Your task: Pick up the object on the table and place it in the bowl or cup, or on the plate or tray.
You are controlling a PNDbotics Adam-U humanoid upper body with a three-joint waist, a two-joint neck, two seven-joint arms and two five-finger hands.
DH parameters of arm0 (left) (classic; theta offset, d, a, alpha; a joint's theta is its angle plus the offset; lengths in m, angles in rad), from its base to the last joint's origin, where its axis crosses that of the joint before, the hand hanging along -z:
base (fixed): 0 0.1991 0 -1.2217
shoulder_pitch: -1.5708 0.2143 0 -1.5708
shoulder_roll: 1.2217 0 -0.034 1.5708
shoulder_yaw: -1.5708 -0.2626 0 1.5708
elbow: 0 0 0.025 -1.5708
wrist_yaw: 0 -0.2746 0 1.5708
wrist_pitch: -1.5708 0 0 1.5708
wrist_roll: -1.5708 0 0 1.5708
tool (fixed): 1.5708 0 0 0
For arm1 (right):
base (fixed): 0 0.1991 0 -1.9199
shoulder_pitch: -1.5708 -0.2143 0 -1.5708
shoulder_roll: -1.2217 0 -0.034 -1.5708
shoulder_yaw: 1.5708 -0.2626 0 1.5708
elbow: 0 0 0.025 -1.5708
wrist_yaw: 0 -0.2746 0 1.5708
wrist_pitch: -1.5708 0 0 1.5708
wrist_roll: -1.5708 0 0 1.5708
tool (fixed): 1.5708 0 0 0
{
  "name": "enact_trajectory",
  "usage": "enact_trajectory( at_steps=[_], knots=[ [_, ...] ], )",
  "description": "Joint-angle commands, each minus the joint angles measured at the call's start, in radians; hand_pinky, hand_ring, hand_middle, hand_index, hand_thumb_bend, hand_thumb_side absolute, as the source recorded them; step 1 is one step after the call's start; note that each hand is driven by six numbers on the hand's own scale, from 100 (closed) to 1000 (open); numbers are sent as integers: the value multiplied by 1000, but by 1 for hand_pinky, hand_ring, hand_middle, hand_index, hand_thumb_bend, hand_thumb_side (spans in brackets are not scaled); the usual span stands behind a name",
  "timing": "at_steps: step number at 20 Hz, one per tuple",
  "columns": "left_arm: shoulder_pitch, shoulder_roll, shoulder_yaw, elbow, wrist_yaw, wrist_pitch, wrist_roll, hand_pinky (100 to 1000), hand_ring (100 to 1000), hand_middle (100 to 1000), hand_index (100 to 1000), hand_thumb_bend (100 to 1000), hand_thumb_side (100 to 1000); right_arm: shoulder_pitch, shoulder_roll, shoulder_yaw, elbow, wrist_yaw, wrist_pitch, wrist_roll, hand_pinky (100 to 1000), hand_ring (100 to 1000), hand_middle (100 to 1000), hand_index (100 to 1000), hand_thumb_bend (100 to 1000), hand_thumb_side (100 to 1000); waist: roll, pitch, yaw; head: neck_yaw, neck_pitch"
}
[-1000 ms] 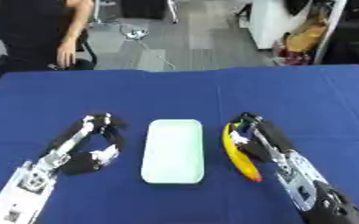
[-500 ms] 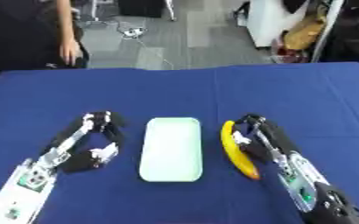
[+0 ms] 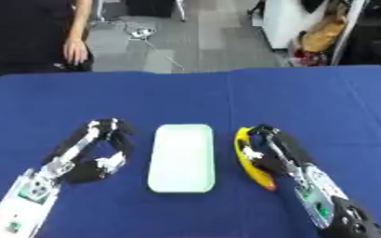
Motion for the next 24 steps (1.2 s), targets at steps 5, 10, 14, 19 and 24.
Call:
enact_trajectory(
  at_steps=[5, 10, 14, 19, 24],
  knots=[
    [-15, 13, 6, -17, 6, -6, -2, 529, 614, 684, 749, 100, 694, -16, 7, 2, -15, 58, -4, 12, 508, 651, 776, 869, 508, 1000, 5, -10, 6, -11, -2],
    [-17, 12, 5, -18, 7, -7, -3, 529, 614, 684, 750, 100, 693, -17, 10, 2, -18, 91, -6, 14, 518, 661, 781, 875, 511, 1000, 5, -9, 8, -11, -3],
    [-18, 12, 5, -19, 7, -8, -4, 530, 614, 685, 750, 100, 692, -17, 12, 1, -21, 98, -8, 16, 515, 659, 779, 870, 499, 1000, 7, -8, 9, -12, -2],
    [-17, 13, 6, -20, 8, -8, -4, 530, 615, 685, 750, 100, 692, -7, 12, -13, -23, 97, 10, 12, 506, 652, 776, 864, 464, 1000, 9, -6, 6, -10, -2],
    [-15, 15, 7, -20, 7, -8, -3, 531, 615, 685, 750, 100, 692, 10, 17, -29, -27, 115, 44, 8, 501, 647, 768, 851, 434, 1000, 11, -5, -2, -10, 0]
  ],
)
